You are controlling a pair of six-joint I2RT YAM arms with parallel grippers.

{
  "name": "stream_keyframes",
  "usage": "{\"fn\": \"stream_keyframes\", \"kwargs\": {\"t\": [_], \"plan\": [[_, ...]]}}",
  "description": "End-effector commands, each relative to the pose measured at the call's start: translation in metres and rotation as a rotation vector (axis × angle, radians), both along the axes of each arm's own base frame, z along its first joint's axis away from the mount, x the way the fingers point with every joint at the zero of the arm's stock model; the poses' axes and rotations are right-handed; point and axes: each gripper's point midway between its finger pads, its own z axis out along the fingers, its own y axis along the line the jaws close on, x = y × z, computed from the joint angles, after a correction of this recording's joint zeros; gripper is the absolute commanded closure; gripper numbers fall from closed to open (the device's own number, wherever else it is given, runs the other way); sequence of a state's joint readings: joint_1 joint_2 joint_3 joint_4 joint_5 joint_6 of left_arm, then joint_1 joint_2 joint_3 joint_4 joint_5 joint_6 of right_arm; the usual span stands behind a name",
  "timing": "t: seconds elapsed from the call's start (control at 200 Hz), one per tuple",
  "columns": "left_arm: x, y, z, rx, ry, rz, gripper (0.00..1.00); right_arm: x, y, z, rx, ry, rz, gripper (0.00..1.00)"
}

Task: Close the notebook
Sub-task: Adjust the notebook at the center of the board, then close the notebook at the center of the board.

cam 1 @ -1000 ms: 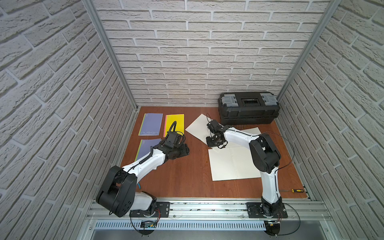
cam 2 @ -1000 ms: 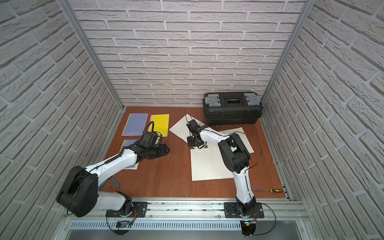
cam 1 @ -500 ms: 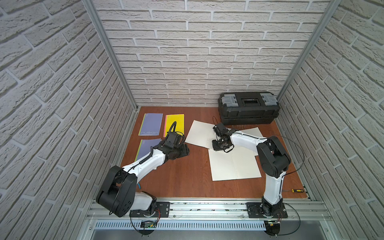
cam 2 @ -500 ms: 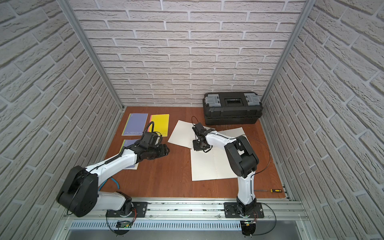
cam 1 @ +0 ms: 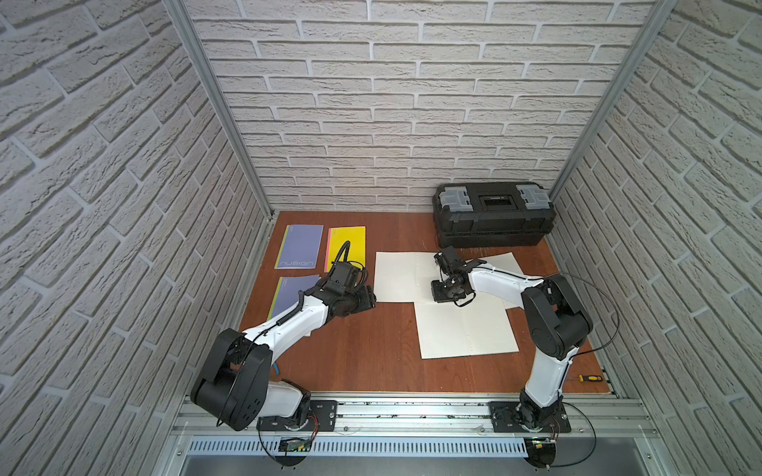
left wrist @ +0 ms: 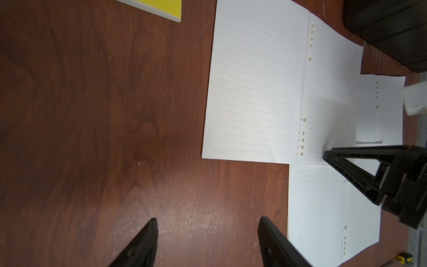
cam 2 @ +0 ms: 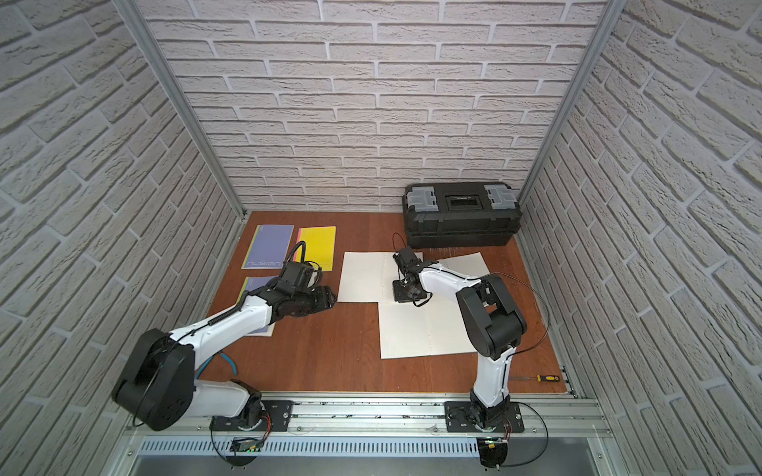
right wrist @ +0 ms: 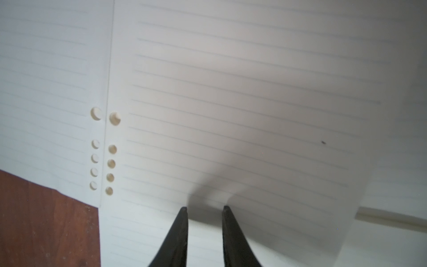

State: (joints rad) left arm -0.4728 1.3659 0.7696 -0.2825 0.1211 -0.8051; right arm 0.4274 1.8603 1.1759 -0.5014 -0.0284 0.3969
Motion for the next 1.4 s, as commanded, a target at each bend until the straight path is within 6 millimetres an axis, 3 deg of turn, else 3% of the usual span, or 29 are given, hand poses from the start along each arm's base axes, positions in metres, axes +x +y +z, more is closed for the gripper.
{"fn": "stream_keyframes", "kwargs": {"t": [0.0, 0.275, 0.605, 0.91, 1.395], "plan": [[0.001, -0.005, 0.000, -0.014, -0.016, -0.013, 0.30, -0.021, -0.019, -0.009, -0.034, 0.071, -0.032, 0.73], [0.008, -0.016, -0.016, -0.024, 0.019, -0.045, 0.30, -0.022, -0.011, -0.007, 0.027, 0.063, -0.022, 0.73], [0.032, -0.037, -0.023, -0.047, 0.026, -0.087, 0.31, -0.012, -0.005, 0.032, 0.078, -0.037, -0.009, 0.67], [0.044, -0.044, -0.030, -0.031, 0.047, -0.107, 0.31, 0.001, -0.027, 0.044, 0.038, -0.059, -0.061, 0.58], [0.056, -0.048, -0.040, 0.000, 0.078, -0.123, 0.32, 0.018, -0.063, 0.028, 0.033, -0.031, -0.136, 0.53]]}}
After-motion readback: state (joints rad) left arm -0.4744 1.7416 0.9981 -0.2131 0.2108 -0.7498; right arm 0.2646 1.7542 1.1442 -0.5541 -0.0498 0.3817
